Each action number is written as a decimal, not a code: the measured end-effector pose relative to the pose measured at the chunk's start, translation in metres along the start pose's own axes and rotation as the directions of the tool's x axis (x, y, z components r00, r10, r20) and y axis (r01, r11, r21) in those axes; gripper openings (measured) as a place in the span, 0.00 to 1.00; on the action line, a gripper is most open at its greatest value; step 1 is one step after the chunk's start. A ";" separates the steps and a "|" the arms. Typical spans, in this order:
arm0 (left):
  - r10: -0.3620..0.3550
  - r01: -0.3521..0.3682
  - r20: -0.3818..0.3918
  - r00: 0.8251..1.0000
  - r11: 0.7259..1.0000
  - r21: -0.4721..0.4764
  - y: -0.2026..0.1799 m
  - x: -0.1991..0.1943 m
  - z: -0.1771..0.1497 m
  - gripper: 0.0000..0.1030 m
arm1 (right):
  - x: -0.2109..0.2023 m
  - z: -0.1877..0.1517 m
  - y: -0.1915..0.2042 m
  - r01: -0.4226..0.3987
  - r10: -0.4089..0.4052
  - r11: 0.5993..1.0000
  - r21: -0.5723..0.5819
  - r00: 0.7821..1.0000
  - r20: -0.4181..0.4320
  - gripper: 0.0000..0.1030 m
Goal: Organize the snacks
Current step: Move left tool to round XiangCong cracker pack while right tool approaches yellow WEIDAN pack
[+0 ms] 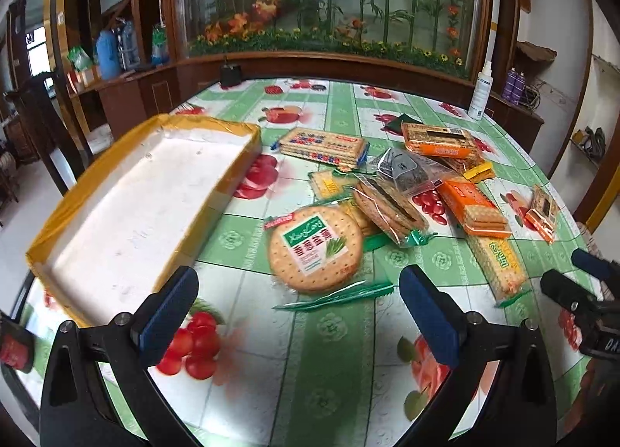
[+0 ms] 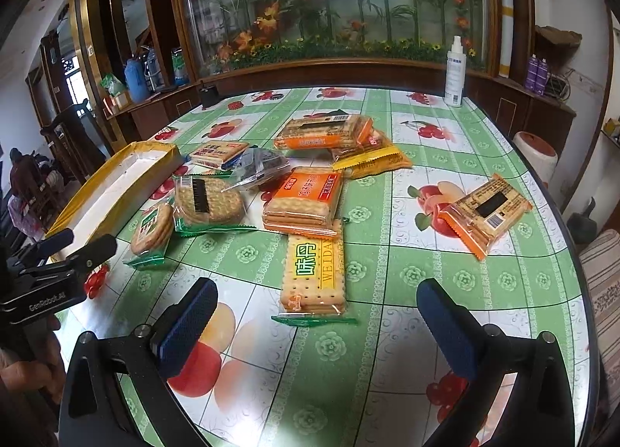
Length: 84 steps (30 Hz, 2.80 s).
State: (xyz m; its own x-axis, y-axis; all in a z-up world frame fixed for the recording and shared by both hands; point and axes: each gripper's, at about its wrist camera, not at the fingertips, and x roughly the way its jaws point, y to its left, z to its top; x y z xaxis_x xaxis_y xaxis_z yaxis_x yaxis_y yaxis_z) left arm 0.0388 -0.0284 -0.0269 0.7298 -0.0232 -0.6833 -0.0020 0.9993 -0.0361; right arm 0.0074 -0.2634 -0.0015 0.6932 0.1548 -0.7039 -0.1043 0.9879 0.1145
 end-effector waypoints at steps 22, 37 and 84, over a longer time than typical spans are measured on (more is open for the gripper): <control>-0.032 0.030 -0.076 0.997 0.999 -0.032 0.000 0.043 0.015 1.00 | 0.043 0.013 0.000 -0.019 0.019 1.000 0.000 0.997 -0.073 1.00; 0.026 -0.026 -0.008 1.000 1.000 -0.007 0.000 0.030 0.021 1.00 | 0.049 0.015 0.003 -0.005 0.004 1.000 -0.006 0.997 -0.074 1.00; 0.002 -0.008 -0.107 0.994 0.998 -0.061 0.003 0.059 0.020 1.00 | 0.066 0.008 0.002 0.071 -0.070 0.997 0.003 0.988 -0.136 1.00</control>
State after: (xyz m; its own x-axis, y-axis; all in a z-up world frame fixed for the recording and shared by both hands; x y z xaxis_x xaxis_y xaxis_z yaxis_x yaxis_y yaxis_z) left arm 0.0953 -0.0260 -0.0526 0.6527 -0.0242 -0.7572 -0.0501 0.9959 -0.0750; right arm 0.0586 -0.2509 -0.0425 0.5957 0.0850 -0.7987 -0.0525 0.9964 0.0668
